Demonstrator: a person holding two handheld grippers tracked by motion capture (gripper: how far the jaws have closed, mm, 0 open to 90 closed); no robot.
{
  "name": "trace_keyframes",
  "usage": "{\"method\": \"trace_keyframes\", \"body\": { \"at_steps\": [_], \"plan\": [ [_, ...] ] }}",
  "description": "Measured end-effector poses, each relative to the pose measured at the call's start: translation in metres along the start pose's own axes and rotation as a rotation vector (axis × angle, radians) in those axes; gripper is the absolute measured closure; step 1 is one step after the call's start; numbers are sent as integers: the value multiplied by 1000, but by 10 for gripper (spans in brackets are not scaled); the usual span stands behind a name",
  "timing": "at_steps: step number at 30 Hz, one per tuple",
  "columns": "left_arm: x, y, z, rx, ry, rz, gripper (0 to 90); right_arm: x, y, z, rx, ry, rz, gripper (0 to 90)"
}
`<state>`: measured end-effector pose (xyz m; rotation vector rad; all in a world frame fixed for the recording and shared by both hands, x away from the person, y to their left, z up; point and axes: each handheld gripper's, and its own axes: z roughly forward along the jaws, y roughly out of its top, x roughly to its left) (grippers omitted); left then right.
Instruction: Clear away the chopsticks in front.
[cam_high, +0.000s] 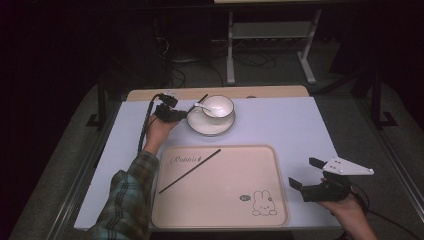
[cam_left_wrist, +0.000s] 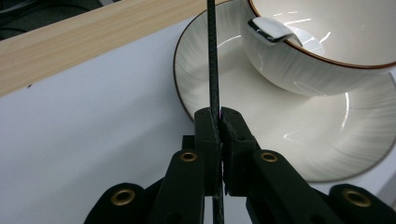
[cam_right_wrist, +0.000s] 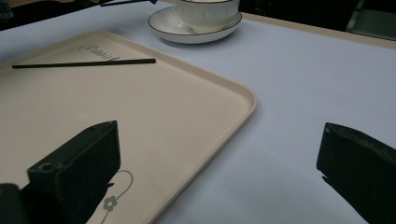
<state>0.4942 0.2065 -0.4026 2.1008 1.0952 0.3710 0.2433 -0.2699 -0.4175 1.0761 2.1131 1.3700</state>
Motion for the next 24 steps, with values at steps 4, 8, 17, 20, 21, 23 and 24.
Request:
{"method": "trace_keyframes", "body": {
  "at_steps": [4,8,17,20,21,23,24],
  "plan": [
    [5,-12,-17,-10,-11,-25,857,0,0,1,0,2,-2,0],
    [9,-24,-30,-7,-15,-34,857,1,0,2,6,2,-4,0],
    [1,-57,-64,-11,-38,-49,858,2,1,2,8,4,-10,0],
    [-8,-70,-75,-13,-45,-52,857,3,1,2,6,4,-9,0],
    [-11,-74,-78,-15,-49,-50,858,3,1,2,5,4,-9,0],
    [-20,-82,-83,-17,-59,-41,857,3,1,3,8,5,-9,0],
    [-25,-85,-86,-15,-66,-35,857,3,1,3,10,5,-9,0]
  ]
}}
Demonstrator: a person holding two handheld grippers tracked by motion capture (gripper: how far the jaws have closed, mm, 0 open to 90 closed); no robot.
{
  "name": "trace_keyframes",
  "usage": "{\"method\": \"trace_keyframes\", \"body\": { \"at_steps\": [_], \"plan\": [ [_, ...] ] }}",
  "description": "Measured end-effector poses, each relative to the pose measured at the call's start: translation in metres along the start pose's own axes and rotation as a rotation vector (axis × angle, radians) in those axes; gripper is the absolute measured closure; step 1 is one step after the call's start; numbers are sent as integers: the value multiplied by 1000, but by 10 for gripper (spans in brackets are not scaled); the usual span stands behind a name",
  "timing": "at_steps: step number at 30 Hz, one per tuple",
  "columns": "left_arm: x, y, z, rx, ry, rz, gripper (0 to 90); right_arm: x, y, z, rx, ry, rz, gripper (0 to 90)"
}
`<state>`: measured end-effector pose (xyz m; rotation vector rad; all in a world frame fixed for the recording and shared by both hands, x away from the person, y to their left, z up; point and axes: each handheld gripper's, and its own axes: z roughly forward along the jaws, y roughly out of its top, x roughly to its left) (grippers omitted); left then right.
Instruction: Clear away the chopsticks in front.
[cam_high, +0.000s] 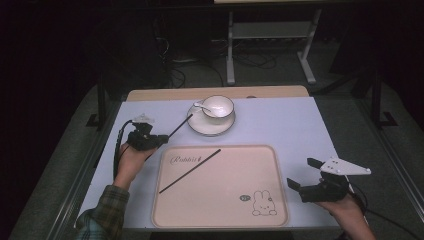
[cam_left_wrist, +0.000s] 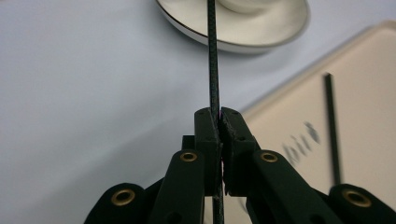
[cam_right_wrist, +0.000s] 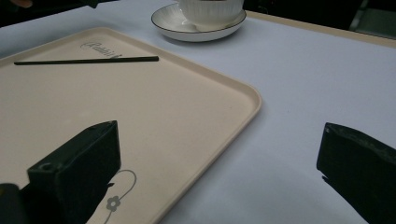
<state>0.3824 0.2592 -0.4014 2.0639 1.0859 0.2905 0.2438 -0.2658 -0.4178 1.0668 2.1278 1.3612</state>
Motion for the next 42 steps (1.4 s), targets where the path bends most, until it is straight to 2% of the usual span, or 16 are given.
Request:
{"method": "trace_keyframes", "body": {
  "at_steps": [3,9,14,18,25,31,39,42],
  "plan": [
    [-16,-9,-7,-5,-33,8,857,0,0,1,0,1,-3,0],
    [-43,-21,-12,-3,-70,27,857,2,0,2,8,7,-11,0],
    [-65,-32,-7,21,-125,36,857,2,0,2,10,9,-15,0],
    [-83,-37,3,68,-142,83,856,2,1,2,11,10,-14,0],
    [-95,-41,21,125,-139,120,855,3,0,3,16,14,-16,0],
    [-97,-44,29,145,-127,132,849,2,0,3,16,15,-14,0],
    [-97,-43,29,135,-126,128,783,2,0,3,16,16,-18,0],
    [-96,-32,28,93,-144,120,784,3,0,3,18,18,-18,0]
  ]
}}
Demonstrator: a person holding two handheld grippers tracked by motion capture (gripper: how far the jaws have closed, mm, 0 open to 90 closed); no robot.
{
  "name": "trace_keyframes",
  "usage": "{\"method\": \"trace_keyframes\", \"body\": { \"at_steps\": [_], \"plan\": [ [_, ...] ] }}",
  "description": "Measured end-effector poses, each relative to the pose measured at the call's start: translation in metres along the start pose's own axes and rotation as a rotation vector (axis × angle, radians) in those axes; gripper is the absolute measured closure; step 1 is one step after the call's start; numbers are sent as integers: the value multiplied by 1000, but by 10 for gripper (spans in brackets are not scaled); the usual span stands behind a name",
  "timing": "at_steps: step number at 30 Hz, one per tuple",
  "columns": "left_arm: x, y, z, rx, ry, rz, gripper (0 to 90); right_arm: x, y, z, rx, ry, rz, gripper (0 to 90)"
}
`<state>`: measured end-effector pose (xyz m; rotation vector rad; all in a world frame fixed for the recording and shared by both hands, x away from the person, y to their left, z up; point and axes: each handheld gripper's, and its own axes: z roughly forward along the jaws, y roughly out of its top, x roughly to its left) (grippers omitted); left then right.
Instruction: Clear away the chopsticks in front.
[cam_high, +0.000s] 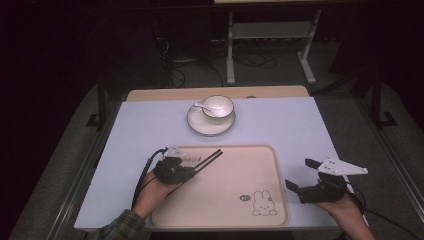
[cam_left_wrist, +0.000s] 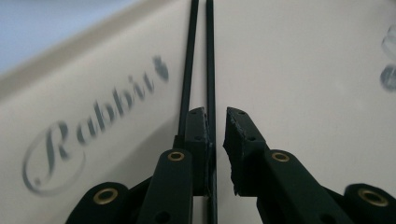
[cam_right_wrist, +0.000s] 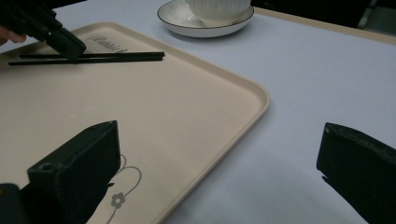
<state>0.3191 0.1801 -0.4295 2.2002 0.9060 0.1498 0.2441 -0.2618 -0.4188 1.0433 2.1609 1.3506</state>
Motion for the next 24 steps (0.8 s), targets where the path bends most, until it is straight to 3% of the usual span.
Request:
{"method": "trace_keyframes", "body": {
  "at_steps": [4,13,20,24],
  "plan": [
    [0,21,7,-25,-28,27,887,1,-1,-1,3,0,1,0],
    [-8,58,46,-26,-96,72,894,0,-3,-4,7,-11,8,0],
    [-15,64,77,18,-101,94,894,1,-2,-3,11,-12,2,0],
    [-13,63,82,34,-89,94,894,3,-3,-2,15,-4,-6,0]
  ]
}}
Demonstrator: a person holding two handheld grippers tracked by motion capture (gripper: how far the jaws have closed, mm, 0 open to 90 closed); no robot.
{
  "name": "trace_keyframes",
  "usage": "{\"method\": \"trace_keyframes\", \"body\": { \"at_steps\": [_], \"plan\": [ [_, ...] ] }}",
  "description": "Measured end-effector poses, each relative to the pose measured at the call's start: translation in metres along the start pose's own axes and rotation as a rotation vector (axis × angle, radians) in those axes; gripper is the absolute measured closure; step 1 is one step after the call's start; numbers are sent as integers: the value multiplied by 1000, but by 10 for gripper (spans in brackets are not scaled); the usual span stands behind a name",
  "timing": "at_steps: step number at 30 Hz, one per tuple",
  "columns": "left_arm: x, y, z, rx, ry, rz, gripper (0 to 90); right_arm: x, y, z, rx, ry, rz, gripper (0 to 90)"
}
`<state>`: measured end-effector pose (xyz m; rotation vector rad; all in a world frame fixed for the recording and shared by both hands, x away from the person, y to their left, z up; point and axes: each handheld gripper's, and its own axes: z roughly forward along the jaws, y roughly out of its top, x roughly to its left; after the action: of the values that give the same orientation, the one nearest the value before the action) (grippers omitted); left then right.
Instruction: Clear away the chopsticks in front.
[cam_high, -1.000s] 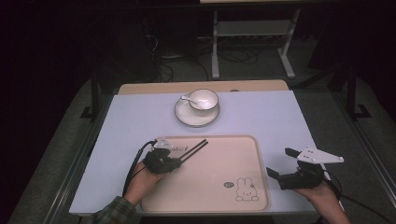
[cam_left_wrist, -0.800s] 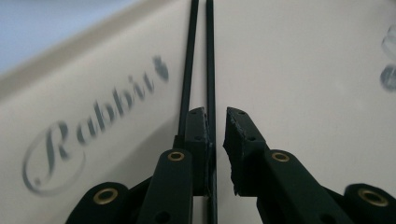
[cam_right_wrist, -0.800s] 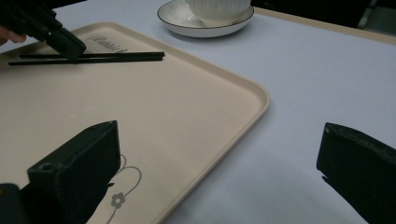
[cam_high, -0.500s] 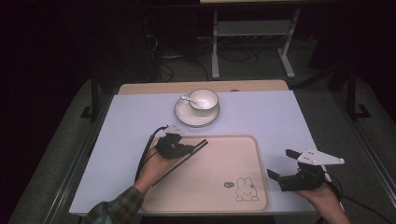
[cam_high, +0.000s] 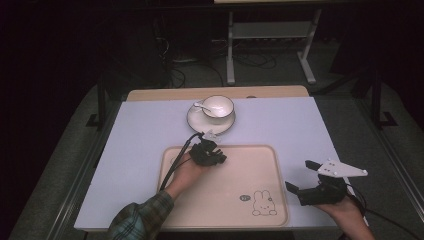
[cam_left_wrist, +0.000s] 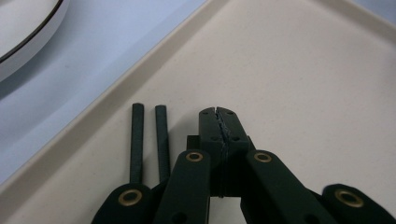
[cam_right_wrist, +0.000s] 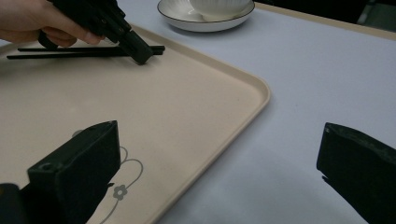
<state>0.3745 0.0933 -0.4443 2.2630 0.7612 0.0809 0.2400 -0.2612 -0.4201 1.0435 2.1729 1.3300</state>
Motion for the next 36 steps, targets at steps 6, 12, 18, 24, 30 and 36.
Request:
{"method": "trace_keyframes", "body": {
  "at_steps": [6,12,18,24,30,36],
  "plan": [
    [13,-3,-6,-8,30,-32,894,-1,0,0,-1,1,1,0],
    [26,-11,-17,-11,67,-67,894,0,0,-2,-4,-2,0,0],
    [28,-24,-30,-9,96,-86,894,0,-1,-2,-4,-4,-1,0],
    [31,-41,-47,1,104,-113,894,0,0,-2,-5,-4,1,0],
    [36,-55,-63,1,116,-147,894,0,0,-2,-5,-4,1,0],
    [39,-69,-77,2,132,-171,894,0,0,-2,-6,-5,1,0]
  ]
}}
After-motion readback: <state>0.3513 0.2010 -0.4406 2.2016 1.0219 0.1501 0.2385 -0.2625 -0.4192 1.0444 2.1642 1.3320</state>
